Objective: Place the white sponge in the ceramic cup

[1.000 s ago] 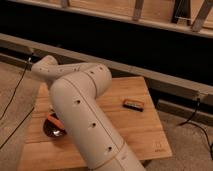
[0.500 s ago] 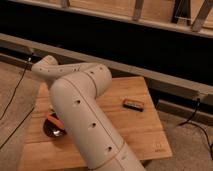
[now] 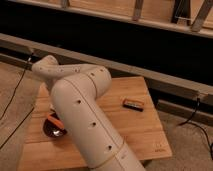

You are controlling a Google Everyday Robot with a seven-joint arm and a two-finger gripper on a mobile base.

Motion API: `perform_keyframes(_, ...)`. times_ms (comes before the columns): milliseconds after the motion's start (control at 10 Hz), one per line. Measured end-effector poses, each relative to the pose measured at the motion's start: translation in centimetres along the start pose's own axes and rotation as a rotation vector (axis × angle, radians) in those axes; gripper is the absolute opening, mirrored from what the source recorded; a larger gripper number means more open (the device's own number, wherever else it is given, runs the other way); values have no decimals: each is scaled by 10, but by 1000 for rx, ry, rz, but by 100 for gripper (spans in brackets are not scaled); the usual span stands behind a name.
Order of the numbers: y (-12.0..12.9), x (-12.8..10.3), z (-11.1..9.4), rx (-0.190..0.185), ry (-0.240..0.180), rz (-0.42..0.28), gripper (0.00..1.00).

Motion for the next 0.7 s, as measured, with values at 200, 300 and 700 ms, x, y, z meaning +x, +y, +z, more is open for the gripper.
perform_keyframes(200,2,-2,10,3,10,3,65)
perform_keyframes(300,3,-2,16,5,18,6,65)
perform_keyframes(700,14,2,29,-11,52,22,65)
